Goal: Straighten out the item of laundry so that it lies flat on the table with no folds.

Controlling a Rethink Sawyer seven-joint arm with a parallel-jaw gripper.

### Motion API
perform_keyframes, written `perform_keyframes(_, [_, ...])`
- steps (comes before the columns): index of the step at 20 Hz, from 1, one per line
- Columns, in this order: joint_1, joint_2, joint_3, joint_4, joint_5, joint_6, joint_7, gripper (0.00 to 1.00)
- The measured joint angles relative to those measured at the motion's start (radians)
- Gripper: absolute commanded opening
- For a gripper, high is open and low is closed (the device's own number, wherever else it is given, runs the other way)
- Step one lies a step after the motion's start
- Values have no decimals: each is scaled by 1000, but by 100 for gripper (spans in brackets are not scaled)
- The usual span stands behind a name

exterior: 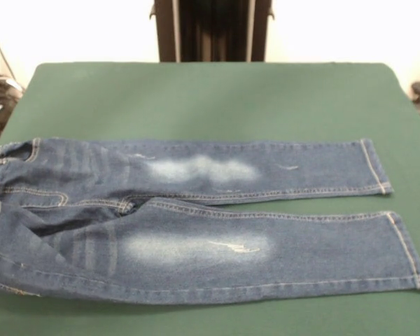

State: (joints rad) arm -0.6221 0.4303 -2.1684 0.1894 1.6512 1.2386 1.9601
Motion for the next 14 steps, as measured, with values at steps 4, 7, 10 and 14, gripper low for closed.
perform_keyframes(4, [4, -19, 4, 4, -31, 0, 0, 0])
perform_keyframes(7, [9, -32, 4, 8, -41, 1, 0, 0])
perform_keyframes(10, [21, -52, 4, 15, -47, 13, 0, 0])
perform_keyframes(14, [33, -70, 3, 23, -47, 37, 0, 0])
